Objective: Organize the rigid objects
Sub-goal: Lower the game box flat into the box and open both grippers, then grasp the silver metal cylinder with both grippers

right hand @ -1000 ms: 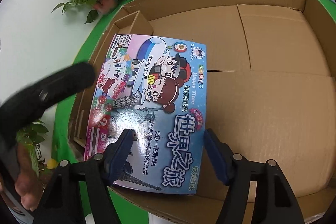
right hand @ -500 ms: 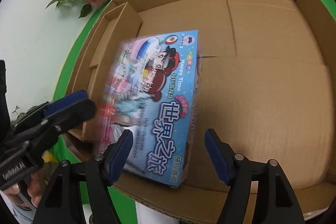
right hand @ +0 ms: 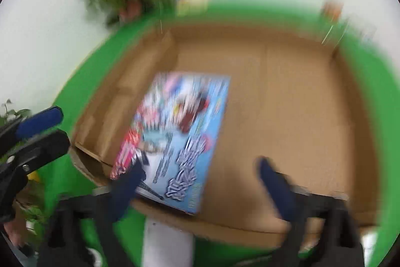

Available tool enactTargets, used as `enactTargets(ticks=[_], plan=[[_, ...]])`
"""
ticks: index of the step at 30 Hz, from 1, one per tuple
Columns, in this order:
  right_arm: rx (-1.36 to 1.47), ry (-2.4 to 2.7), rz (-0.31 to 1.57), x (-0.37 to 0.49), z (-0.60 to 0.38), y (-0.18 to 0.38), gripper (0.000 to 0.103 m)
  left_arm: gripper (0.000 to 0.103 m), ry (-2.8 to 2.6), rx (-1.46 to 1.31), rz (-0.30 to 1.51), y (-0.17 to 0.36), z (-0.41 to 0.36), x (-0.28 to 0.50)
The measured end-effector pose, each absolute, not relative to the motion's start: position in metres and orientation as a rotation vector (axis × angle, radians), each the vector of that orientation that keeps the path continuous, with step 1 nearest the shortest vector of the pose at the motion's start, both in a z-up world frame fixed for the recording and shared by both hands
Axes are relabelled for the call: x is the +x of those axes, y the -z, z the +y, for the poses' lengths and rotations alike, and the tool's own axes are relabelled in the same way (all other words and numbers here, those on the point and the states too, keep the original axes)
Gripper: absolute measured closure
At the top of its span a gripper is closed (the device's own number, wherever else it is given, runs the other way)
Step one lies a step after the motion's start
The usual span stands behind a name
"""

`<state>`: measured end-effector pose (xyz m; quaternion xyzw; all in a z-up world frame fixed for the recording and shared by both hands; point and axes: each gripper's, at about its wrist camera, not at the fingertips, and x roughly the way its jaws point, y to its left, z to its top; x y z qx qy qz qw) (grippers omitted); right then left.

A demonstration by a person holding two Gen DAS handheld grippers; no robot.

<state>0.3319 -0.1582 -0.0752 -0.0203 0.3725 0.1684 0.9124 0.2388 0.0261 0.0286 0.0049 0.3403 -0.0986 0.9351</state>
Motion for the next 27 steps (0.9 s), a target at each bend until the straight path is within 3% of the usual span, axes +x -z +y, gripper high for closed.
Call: enactTargets(ticks=[2,4,11,18,27], plan=[[-0.063,-0.303,0.643,0.288,-0.176,0.052,0.001,0.0,0.131,0.003,0.534,-0.046,0.033,0.2],[-0.025,-0.301,0.601,0.255,-0.193,0.043,0.001,0.0,0.114,-0.012,0.474,-0.054,0.035,0.179],[-0.023,-0.341,0.58,0.171,-0.224,0.046,0.001,0.0,0.05,0.008,0.435,-0.073,0.037,0.117],[-0.003,-0.358,0.729,0.134,-0.255,0.093,0.001,0.0,0.062,0.07,0.557,-0.072,0.038,0.082],[-0.055,-0.335,0.861,0.145,-0.265,0.152,0.009,0.001,0.335,-0.267,0.86,0.014,0.002,0.097]])
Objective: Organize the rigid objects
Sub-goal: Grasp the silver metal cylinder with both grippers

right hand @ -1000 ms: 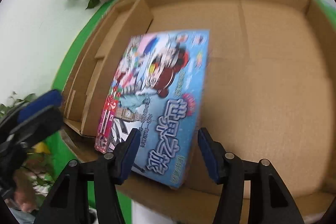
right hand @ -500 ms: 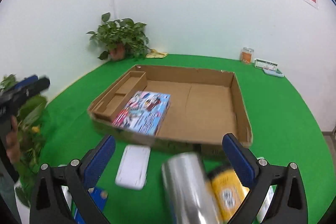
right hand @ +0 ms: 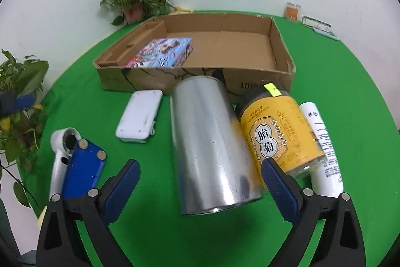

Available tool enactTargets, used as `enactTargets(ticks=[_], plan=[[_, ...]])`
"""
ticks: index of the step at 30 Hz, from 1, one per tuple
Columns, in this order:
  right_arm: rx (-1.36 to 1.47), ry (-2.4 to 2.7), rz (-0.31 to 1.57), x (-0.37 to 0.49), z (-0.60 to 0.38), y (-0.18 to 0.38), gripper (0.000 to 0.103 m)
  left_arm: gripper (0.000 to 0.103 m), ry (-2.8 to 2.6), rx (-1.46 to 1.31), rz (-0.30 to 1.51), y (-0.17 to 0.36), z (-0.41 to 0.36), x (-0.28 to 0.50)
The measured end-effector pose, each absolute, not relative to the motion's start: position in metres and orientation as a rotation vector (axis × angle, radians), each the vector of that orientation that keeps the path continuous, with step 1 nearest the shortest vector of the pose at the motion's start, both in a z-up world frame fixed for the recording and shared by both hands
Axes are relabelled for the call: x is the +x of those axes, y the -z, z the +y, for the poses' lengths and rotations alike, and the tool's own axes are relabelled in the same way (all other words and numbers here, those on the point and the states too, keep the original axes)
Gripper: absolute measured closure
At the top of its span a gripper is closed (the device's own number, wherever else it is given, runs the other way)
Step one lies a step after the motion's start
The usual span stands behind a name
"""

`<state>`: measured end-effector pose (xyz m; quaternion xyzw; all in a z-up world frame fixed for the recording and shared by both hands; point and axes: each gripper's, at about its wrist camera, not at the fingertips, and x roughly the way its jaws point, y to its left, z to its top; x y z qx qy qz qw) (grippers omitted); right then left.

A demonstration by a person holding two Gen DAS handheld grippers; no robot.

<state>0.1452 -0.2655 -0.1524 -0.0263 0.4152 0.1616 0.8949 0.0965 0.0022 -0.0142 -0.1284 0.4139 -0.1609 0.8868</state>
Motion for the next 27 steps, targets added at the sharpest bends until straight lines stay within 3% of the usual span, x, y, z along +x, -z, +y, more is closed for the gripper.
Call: enactTargets(ticks=[2,4,18,21,23,27], plan=[[-0.071,-0.317,0.891,0.153,-0.265,0.161,0.024,0.001,0.35,-0.258,0.881,0.021,-0.007,0.099],[-0.068,-0.314,0.898,0.154,-0.265,0.162,0.028,0.001,0.379,-0.272,0.904,0.025,-0.015,0.101],[-0.173,-0.295,0.946,0.053,-0.237,0.16,0.026,0.001,0.636,-0.354,1.106,0.069,-0.068,0.111],[-0.077,-0.496,0.924,0.04,-0.229,0.148,0.024,0.001,0.654,-0.371,1.147,0.077,-0.071,0.114],[0.019,-0.516,0.923,0.045,-0.24,0.141,0.015,0.001,0.655,-0.383,1.162,0.08,-0.069,0.114],[0.199,-0.557,1.007,0.065,-0.261,0.148,0.015,0.001,0.624,-0.391,1.183,0.084,-0.064,0.115]])
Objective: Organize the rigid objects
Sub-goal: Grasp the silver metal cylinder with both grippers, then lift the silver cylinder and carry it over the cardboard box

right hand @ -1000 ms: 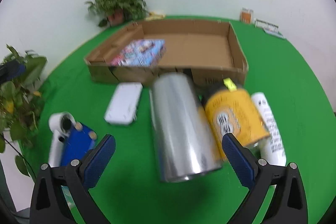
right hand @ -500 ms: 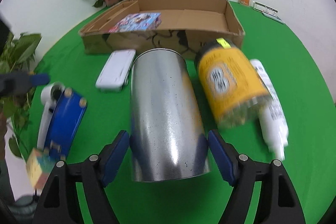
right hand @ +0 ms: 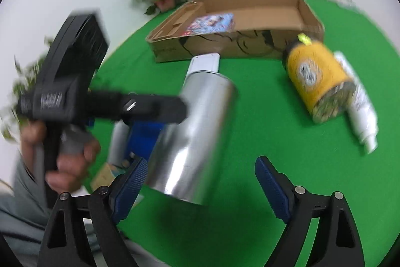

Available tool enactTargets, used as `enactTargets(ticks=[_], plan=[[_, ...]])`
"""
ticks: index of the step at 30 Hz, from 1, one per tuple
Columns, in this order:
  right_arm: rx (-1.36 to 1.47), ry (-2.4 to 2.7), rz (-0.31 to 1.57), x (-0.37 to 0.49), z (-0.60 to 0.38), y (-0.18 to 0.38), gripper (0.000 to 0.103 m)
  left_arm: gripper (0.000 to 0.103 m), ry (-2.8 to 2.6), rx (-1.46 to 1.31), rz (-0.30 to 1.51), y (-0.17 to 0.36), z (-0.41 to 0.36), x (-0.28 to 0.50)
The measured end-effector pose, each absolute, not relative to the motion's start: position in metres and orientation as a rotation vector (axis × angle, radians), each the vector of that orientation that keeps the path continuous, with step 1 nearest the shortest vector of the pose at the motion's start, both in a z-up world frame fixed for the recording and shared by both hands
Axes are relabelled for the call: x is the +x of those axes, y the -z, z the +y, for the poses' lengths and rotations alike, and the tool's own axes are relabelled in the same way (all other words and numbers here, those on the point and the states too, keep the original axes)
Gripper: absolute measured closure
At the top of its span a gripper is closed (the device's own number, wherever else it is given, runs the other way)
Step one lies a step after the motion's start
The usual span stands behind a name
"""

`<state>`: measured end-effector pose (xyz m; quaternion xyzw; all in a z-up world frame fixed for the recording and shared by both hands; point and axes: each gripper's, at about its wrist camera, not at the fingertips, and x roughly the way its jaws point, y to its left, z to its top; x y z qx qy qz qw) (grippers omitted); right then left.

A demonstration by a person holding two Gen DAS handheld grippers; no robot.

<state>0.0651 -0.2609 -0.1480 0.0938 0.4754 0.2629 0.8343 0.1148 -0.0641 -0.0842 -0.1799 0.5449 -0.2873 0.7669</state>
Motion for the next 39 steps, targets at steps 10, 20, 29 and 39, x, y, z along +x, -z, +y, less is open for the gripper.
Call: enactTargets(ticks=[10,20,29,39], plan=[[0.328,-0.673,1.184,0.092,-0.225,0.187,0.02,0.008,0.563,-0.381,1.283,0.103,-0.062,0.122],[0.325,-0.662,1.203,0.094,-0.221,0.19,0.018,0.022,0.548,-0.318,1.304,0.105,-0.07,0.122],[0.277,-0.62,1.22,0.088,-0.251,0.185,0.018,0.022,0.602,-0.313,1.335,0.108,-0.104,0.118],[0.283,-0.558,1.193,0.095,-0.249,0.192,0.012,0.022,0.617,-0.303,1.322,0.107,-0.107,0.121]])
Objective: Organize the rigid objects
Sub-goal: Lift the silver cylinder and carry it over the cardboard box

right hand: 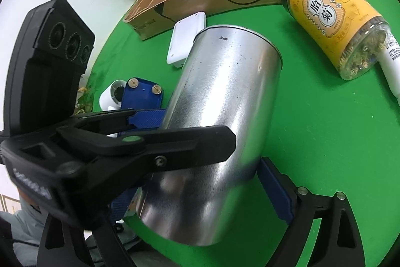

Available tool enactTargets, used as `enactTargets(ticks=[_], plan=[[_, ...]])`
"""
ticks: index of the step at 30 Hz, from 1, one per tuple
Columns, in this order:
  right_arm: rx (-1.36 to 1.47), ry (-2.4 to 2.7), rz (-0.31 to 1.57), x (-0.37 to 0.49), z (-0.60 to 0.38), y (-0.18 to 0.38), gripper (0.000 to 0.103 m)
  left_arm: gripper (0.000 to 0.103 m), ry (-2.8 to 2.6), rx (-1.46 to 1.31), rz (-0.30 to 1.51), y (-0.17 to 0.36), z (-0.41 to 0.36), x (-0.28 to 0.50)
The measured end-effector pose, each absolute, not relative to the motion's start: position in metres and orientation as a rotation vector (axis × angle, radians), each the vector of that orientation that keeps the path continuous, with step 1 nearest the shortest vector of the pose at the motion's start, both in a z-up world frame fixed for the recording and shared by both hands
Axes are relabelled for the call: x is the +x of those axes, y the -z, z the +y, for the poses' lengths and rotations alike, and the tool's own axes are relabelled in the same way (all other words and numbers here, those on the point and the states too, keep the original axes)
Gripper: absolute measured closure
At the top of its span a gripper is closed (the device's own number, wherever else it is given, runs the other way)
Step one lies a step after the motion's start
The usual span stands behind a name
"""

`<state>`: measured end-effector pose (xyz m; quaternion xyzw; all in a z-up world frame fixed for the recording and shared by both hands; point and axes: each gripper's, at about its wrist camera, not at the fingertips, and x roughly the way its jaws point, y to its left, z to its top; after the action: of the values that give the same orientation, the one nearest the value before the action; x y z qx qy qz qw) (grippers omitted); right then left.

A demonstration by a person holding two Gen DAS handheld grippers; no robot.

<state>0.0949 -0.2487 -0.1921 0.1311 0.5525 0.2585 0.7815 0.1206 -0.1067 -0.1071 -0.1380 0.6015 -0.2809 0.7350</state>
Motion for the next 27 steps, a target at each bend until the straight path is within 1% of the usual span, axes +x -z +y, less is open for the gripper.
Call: enactTargets(ticks=[4,7,16,22,27], plan=[[0.249,-0.532,1.166,0.091,-0.242,0.189,0.013,0.022,0.628,-0.321,1.307,0.104,-0.1,0.117],[0.209,-0.519,1.132,0.09,-0.238,0.18,0.015,0.022,0.638,-0.282,1.255,0.09,-0.102,0.112],[0.147,-0.514,0.956,0.096,-0.235,0.115,0.015,0.022,0.648,-0.218,1.051,0.027,-0.099,0.118],[0.085,-0.517,0.873,0.126,-0.23,0.071,0.015,0.022,0.65,-0.171,0.946,-0.011,-0.093,0.15],[0.062,-0.523,0.857,0.179,-0.223,0.042,0.015,0.022,0.64,-0.163,0.898,-0.029,-0.089,0.187]])
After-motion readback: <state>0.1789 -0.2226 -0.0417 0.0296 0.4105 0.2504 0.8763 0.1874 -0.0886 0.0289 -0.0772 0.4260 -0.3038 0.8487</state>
